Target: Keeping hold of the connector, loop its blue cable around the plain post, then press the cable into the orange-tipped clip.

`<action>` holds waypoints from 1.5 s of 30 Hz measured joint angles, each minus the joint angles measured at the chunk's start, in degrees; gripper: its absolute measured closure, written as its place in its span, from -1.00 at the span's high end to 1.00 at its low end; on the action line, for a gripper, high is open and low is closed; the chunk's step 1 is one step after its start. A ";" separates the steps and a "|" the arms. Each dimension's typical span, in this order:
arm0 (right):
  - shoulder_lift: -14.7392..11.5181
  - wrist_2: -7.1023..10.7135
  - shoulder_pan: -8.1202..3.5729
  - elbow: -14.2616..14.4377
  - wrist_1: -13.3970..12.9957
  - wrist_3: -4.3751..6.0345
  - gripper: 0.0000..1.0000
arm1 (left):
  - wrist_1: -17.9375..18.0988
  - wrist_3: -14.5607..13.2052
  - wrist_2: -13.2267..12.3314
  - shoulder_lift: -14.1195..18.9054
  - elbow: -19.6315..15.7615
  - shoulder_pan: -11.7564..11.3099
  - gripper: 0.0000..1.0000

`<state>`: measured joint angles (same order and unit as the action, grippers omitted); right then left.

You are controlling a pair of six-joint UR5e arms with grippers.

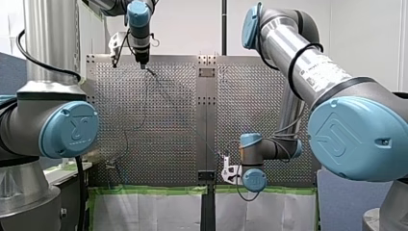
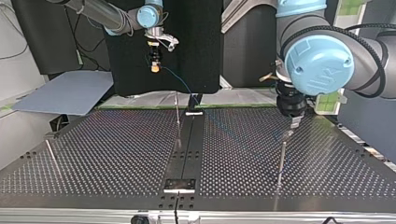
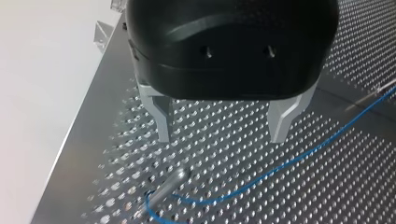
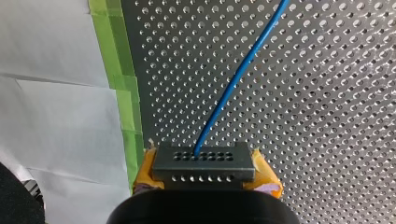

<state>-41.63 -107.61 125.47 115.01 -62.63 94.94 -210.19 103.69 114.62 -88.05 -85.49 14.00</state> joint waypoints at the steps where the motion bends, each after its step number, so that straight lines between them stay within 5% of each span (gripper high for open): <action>1: 0.00 0.01 0.00 0.00 0.01 0.00 -1.00 | -0.05 -0.05 0.46 0.07 0.00 0.03 1.00; 16: -0.01 0.11 0.00 0.00 0.04 0.00 -1.00 | -0.21 -0.20 7.59 0.47 0.00 0.17 1.00; 26: 0.00 0.17 0.00 0.00 0.02 0.03 -1.00 | 0.00 -1.74 7.61 0.48 -0.01 0.33 1.00; 38: 0.00 0.62 0.00 -0.17 0.01 0.08 -1.00 | 4.68 -8.24 4.63 0.06 -0.83 1.11 1.00; 45: 0.00 0.72 0.01 -0.34 -0.11 0.09 -1.00 | 8.63 -12.26 4.25 -2.89 -0.95 2.83 1.00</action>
<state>-41.63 -106.89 125.48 114.67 -62.74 95.03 -201.56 91.43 118.87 -90.94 -86.45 16.83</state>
